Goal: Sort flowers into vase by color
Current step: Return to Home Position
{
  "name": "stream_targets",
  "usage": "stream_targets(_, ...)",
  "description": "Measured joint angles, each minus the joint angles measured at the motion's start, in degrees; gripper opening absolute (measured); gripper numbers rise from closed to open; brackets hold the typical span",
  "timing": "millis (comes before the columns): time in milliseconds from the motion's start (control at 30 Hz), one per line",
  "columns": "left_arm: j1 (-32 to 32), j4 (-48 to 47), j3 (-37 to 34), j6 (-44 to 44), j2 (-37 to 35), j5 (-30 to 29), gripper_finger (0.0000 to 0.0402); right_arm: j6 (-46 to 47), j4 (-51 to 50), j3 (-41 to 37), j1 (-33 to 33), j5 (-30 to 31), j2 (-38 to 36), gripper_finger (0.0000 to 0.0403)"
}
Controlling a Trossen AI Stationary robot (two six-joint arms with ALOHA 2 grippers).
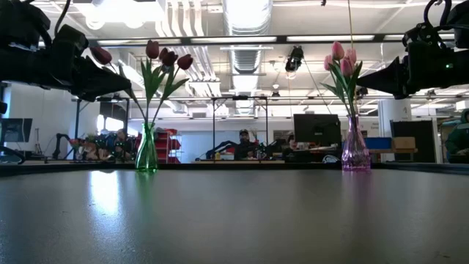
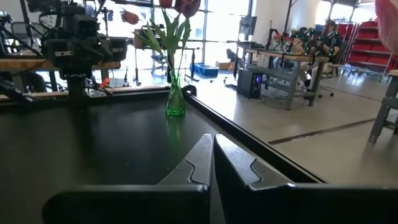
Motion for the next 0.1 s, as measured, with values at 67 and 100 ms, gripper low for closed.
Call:
stream_targets(67, 0.02, 0.00, 0.00, 0.00, 0.00, -0.01, 0.0075, 0.00, 0.00, 0.00, 0.00, -0.01, 0.00, 0.0009)
stream_targets(100, 0.00, 0.00, 0.00, 0.00, 0.00, -0.02, 0.0075, 0.00, 0.00, 0.00, 0.00, -0.01, 0.00, 0.0009)
